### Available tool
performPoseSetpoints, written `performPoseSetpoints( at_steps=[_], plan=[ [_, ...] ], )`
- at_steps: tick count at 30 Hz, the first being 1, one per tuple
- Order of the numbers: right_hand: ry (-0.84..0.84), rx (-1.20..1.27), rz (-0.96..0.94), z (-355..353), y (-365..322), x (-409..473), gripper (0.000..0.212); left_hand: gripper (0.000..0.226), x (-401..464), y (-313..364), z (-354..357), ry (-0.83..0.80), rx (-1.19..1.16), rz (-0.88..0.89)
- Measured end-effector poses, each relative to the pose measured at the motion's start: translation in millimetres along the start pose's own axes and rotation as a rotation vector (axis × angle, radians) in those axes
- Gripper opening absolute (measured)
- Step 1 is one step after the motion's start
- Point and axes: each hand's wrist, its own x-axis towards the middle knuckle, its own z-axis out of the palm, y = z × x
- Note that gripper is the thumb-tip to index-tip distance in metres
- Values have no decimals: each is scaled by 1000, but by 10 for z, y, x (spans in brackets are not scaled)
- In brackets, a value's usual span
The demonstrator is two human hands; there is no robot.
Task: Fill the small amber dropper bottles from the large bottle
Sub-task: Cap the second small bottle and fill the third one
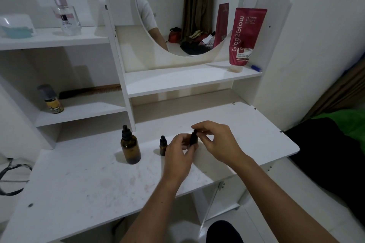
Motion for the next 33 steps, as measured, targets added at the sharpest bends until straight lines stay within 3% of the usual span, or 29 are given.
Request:
performPoseSetpoints(
  at_steps=[15,22,27,33],
  plan=[
    [67,35,47,59,93,0,28,25,-1,20,4,16,24,0],
    [-93,9,-30,-18,82,30,36,24,-1,12,14,13,33,-7],
    [-33,31,4,-10,100,75,24,21,15,15,14,22,29,-3],
    [-76,2,-80,-31,115,59,33,21,8,14,21,26,43,-9]
  ],
)
